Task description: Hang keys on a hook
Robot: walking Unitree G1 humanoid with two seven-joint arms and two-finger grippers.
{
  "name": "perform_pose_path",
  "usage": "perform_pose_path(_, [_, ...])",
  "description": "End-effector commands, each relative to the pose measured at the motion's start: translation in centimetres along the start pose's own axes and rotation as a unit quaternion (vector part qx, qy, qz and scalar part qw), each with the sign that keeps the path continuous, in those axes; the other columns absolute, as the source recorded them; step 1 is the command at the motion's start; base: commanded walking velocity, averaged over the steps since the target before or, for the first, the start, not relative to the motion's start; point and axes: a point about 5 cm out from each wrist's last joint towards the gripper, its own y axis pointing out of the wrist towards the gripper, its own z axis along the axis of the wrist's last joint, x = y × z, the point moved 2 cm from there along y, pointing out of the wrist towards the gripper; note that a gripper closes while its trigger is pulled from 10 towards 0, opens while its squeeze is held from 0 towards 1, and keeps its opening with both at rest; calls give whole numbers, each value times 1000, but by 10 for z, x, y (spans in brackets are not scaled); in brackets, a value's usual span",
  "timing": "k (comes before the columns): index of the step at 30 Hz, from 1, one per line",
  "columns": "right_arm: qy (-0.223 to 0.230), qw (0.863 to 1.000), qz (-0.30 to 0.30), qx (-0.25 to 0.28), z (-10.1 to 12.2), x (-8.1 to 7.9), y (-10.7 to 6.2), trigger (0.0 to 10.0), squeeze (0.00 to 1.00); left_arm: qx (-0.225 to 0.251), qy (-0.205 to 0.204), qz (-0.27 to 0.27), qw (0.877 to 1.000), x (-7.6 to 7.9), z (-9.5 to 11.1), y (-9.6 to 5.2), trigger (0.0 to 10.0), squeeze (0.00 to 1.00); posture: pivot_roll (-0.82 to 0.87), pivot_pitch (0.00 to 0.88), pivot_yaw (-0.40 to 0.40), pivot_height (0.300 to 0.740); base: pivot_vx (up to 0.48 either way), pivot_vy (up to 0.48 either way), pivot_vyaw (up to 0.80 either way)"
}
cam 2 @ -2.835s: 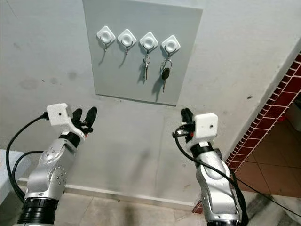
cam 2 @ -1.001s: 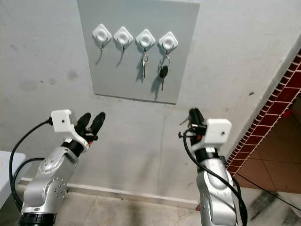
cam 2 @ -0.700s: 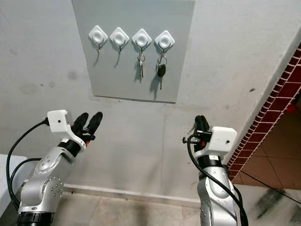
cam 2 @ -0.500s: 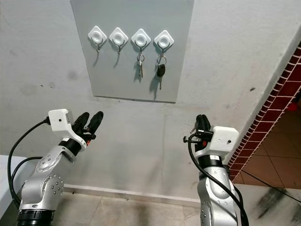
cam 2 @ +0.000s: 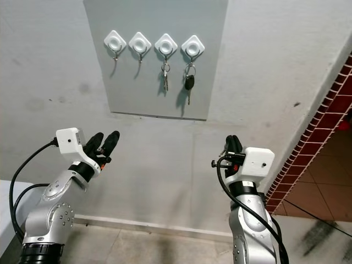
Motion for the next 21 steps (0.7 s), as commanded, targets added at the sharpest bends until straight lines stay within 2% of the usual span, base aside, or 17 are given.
perform_pose_path(1, [2, 1000, 8, 11, 7, -6, 3, 10000, 0, -1, 2, 5, 1000, -3, 2, 1, 10000, 0, -13, 0, 19, 740, 0, 360, 0])
perform_pose_path(12, [3, 1000, 11, 10, 7, -7, 4, 10000, 0, 0, -1, 3, 1000, -2, 2, 3, 10000, 0, -18, 0, 18, 740, 0, 343, 0])
perform_pose_path(21, [4, 1000, 12, 9, 7, -8, 4, 10000, 0, -5, 4, 2, 1000, 0, 1, 5, 10000, 0, -18, 0, 18, 740, 0, 0, 0])
